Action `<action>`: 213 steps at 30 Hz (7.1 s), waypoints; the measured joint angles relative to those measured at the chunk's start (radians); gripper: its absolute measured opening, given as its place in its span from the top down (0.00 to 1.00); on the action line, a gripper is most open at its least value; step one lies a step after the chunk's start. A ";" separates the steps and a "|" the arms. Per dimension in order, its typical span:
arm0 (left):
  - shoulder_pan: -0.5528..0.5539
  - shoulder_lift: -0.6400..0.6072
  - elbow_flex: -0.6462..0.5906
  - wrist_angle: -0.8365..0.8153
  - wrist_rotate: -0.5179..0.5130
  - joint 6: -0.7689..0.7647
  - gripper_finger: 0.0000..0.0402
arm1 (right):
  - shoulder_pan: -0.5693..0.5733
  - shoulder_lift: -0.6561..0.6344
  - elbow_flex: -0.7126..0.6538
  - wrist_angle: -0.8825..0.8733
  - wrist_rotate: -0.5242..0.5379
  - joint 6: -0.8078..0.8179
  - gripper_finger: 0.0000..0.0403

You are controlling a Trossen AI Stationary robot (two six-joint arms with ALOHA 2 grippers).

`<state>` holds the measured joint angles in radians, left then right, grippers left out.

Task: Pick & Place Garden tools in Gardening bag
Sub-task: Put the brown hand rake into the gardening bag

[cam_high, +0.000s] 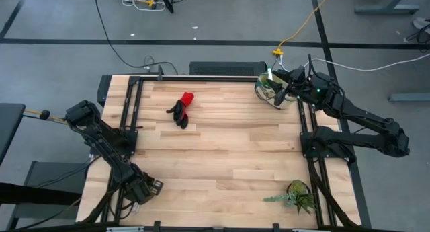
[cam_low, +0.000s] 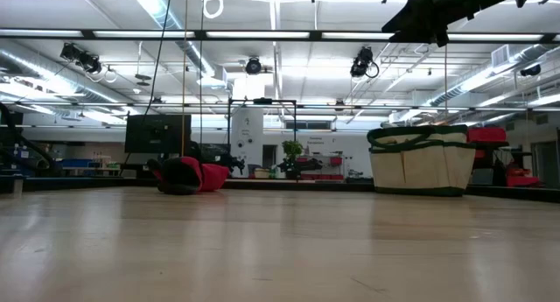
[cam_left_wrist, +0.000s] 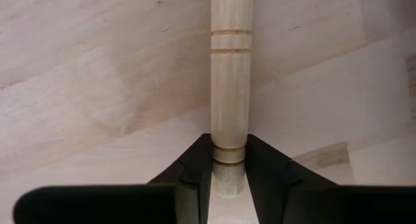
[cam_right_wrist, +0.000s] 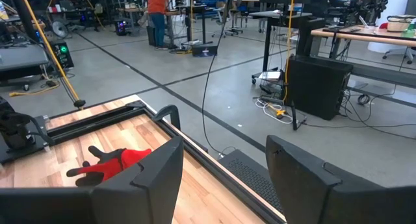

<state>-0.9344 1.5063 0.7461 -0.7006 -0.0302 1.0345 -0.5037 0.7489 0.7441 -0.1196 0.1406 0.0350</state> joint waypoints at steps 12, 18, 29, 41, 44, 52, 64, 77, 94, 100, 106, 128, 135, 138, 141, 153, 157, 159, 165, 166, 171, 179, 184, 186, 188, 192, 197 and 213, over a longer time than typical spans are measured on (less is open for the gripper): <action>0.057 -0.002 0.105 0.000 -0.085 -0.002 0.81 | 0.000 0.000 0.000 0.000 0.000 0.000 0.45; 0.118 -0.002 0.173 0.002 -0.132 -0.001 0.80 | 0.000 0.000 0.000 0.000 0.000 0.000 0.45; 0.298 -0.003 0.286 0.123 -0.199 -0.001 0.80 | 0.000 0.000 0.000 0.000 0.000 0.000 0.45; 0.461 -0.003 0.290 0.327 -0.219 -0.079 0.81 | 0.000 0.000 0.000 0.000 0.000 0.000 0.45; 0.481 -0.003 0.290 0.353 -0.222 -0.093 0.81 | 0.000 0.000 0.000 0.000 0.000 0.000 0.45; 0.545 -0.003 0.290 0.435 -0.248 -0.255 0.80 | 0.000 0.000 0.000 0.000 0.000 0.000 0.45; 0.695 -0.008 0.290 0.571 -0.314 -0.451 0.80 | 0.000 0.000 0.000 0.000 0.000 0.000 0.45; 0.799 -0.036 0.290 0.603 -0.301 -0.700 0.81 | 0.000 0.000 0.000 0.003 0.000 0.000 0.45; 0.875 -0.038 0.290 0.644 -0.171 -0.929 0.81 | 0.000 0.000 0.000 0.007 0.000 0.000 0.45; 0.900 -0.038 0.290 0.653 -0.086 -1.039 0.81 | 0.000 0.000 0.000 0.007 0.000 0.000 0.45; 0.899 -0.038 0.290 0.653 -0.076 -1.077 0.81 | 0.000 0.000 0.000 0.007 0.000 0.000 0.45; 0.899 -0.038 0.290 0.653 0.003 -1.215 0.81 | 0.000 0.000 0.000 0.007 0.000 0.000 0.45; 0.899 -0.038 0.290 0.655 0.003 -1.215 0.81 | 0.000 0.000 0.000 0.007 0.000 0.000 0.45; 0.899 -0.038 0.290 0.667 0.003 -1.215 0.81 | 0.000 0.000 0.000 0.007 0.000 0.000 0.45; 0.899 -0.038 0.290 0.689 0.003 -1.214 0.81 | 0.000 0.000 0.000 0.007 0.000 0.000 0.45; 0.899 -0.038 0.290 0.697 0.009 -1.224 0.81 | 0.000 0.000 0.000 0.007 0.000 0.000 0.45; 0.910 -0.038 0.290 0.697 0.010 -1.241 0.81 | 0.000 0.000 0.000 0.007 0.000 0.000 0.45; 0.916 -0.038 0.290 0.697 0.009 -1.241 0.81 | 0.000 0.000 0.000 0.007 0.000 0.000 0.45; 0.921 -0.038 0.290 0.696 0.009 -1.241 0.80 | 0.000 0.000 0.000 0.007 0.000 0.000 0.45; 0.921 -0.038 0.290 0.696 0.009 -1.241 0.80 | 0.000 0.000 0.000 0.007 0.000 0.000 0.45; 0.937 -0.038 0.290 0.696 0.011 -1.264 0.81 | 0.000 0.000 0.000 0.007 0.000 0.000 0.45; 0.982 -0.038 0.290 0.696 0.003 -1.391 0.81 | 0.000 0.000 0.000 0.007 0.000 0.000 0.45; 1.015 -0.038 0.290 0.696 -0.004 -1.521 0.81 | 0.000 0.000 0.000 0.007 0.000 0.000 0.45; 1.031 -0.038 0.290 0.696 -0.005 -1.572 0.80 | 0.000 0.000 0.000 0.007 0.000 0.000 0.45; 1.046 -0.038 0.290 0.696 -0.005 -1.614 0.80 | 0.000 0.000 0.000 0.007 0.000 0.000 0.45; 1.077 -0.038 0.290 0.708 0.008 -1.675 0.81 | 0.000 0.000 0.000 0.007 0.000 0.000 0.45; 1.122 -0.038 0.290 0.799 0.061 -1.732 0.80 | 0.000 0.000 0.000 0.007 0.000 0.000 0.45; 1.257 -0.038 0.290 0.915 0.123 -1.802 0.80 | 0.000 0.000 0.000 0.007 0.000 0.005 0.45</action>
<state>0.3223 1.4681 1.0359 0.2146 0.0924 -0.7679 -0.5041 0.7490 0.7441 -0.1131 0.1410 0.0403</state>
